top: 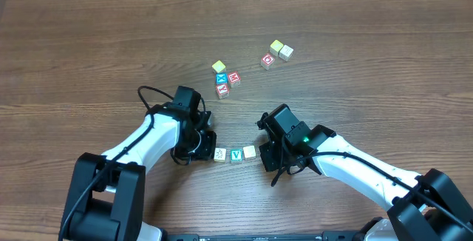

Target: Flip 3 blocks

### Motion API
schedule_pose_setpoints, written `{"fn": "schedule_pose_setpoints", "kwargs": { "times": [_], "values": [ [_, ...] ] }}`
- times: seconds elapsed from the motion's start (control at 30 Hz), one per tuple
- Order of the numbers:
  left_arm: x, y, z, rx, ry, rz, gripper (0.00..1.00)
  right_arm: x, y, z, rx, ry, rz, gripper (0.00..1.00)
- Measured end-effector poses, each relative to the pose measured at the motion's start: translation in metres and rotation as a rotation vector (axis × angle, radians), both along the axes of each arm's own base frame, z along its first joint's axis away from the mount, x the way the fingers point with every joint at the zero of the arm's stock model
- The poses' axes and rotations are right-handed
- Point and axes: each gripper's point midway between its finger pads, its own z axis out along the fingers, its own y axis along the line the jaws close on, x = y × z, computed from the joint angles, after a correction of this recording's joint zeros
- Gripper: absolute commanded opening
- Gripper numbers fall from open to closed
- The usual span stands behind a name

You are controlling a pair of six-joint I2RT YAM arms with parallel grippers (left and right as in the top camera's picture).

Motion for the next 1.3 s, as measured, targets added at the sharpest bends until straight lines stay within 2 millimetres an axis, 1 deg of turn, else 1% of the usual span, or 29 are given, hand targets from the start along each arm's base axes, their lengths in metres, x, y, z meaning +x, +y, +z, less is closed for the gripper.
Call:
{"fn": "schedule_pose_setpoints", "kwargs": {
  "times": [0.1,0.47,0.7,0.77,1.07,1.3],
  "values": [
    [-0.002,-0.004,0.000,-0.005,0.002,-0.013,0.04,-0.001,0.001,0.000,0.003,0.002,0.006,0.04],
    [-0.003,-0.008,0.001,-0.020,0.010,-0.008,0.04,0.000,0.003,-0.001,0.011,0.001,0.012,0.04],
    [-0.004,-0.010,0.002,-0.033,0.018,0.004,0.04,0.001,0.004,-0.019,-0.010,0.032,0.002,0.04],
    [-0.004,-0.010,0.002,-0.033,0.020,0.006,0.04,0.002,0.004,-0.021,-0.009,0.032,-0.001,0.04],
    [-0.002,-0.012,0.003,-0.038,0.031,0.064,0.04,0.011,0.012,-0.017,0.024,-0.007,-0.003,0.04],
    [-0.001,-0.012,0.003,-0.036,0.045,0.111,0.04,0.008,0.016,-0.016,0.044,0.001,0.029,0.04]
  ]
}}
